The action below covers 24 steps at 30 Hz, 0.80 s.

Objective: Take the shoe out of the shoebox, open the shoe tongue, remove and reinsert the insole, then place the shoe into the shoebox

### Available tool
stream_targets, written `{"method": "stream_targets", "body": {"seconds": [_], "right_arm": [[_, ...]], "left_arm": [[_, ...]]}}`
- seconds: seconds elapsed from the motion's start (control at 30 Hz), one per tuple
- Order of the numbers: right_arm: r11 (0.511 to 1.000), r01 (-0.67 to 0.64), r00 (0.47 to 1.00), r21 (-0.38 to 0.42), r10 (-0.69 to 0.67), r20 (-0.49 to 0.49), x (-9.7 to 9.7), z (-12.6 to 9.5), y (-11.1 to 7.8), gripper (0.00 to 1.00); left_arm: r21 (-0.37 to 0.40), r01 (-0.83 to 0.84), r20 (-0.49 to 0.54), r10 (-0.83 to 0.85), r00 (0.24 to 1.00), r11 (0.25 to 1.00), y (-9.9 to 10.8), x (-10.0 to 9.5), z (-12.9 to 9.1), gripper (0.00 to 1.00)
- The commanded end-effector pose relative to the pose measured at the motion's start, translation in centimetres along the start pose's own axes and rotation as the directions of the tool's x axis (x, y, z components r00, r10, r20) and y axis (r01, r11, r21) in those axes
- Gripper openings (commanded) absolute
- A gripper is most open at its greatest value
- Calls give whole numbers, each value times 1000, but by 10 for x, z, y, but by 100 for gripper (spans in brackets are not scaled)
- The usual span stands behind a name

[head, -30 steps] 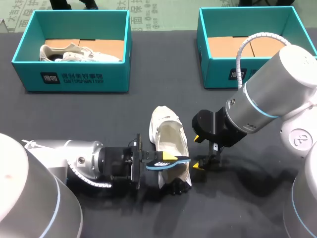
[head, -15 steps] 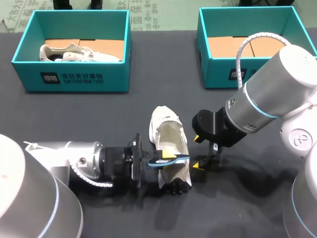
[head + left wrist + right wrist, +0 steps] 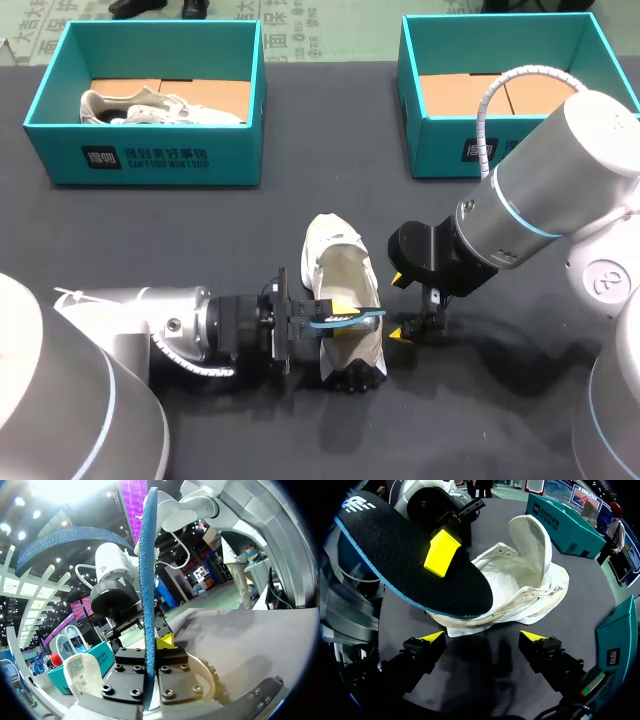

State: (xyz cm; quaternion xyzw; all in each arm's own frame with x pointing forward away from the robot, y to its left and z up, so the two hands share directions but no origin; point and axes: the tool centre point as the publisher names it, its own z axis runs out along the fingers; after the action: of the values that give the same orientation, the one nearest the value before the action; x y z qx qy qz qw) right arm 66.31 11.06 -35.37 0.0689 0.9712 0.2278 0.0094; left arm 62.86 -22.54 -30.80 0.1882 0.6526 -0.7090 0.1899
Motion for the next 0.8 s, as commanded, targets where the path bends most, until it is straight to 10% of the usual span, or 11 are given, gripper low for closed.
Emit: {"method": "stream_targets", "body": {"seconds": [0.03,0.8], "right_arm": [[1000,1,1000,-1,-1,2,1,1,-1,100],[1000,1,1000,-1,-1,2,1,1,-1,100]], "left_arm": [[-5,-1,9,1,1000,1000,3,1,3,0],[-96,42,17,-41,999,995,39,-10,-2,0]]}}
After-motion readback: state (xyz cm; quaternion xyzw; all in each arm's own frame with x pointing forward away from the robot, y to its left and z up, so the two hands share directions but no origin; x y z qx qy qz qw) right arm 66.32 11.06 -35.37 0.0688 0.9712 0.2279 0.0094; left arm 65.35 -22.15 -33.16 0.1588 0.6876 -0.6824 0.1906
